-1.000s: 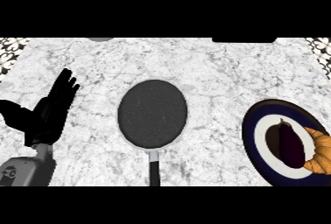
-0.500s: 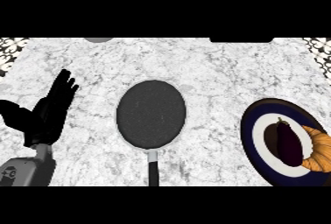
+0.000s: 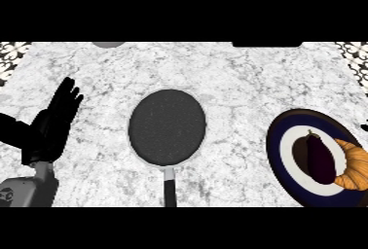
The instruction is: Pick the croissant from the plate and place it in the pan
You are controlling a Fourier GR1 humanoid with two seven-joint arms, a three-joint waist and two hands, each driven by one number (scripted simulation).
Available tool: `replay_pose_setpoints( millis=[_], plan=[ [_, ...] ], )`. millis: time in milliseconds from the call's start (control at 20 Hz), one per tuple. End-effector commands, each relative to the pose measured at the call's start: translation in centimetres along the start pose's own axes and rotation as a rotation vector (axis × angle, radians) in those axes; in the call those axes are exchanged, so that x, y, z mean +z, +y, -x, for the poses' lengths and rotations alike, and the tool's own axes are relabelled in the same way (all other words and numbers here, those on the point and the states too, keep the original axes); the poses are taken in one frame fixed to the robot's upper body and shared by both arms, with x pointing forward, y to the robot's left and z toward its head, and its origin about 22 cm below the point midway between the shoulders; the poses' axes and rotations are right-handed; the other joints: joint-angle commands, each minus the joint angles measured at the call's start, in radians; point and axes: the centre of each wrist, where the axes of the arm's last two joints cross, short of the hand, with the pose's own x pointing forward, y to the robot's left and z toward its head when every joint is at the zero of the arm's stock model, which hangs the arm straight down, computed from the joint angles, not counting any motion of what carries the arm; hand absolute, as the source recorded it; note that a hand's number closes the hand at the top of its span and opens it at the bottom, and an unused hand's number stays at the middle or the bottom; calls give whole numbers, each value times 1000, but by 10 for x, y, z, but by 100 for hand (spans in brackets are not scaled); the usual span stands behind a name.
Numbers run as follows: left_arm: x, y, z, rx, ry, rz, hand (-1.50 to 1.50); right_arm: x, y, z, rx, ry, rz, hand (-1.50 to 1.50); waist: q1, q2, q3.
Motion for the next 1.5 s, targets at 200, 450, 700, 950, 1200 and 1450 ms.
replay_pose_setpoints(
  millis=[200, 450, 700, 950, 1200, 1450],
  plan=[
    [3, 0, -13, 12, 2, 8, 0, -16, 24, -18, -1, -7, 0, -150, -1, 0, 1],
    [0, -6, 1, 6, -9, -8, 0, -14, 29, -50, 23, 68, -31, -150, -3, 0, 0],
    [5, 12, 14, 17, -8, 5, 0, -51, 14, -22, 14, 91, -34, -150, 9, 3, 1],
    [-14, -31, -8, -14, 1, 15, 0, -59, 23, -16, 1, 70, -55, -150, 2, 2, 1],
    [1, -19, 6, -2, 14, 36, 0, -74, 50, -23, -4, 66, -65, -150, 3, 1, 1],
    [-5, -17, -3, 1, 9, 5, 0, -84, 56, -19, -26, 70, -56, -150, 2, 1, 1]
  ],
)
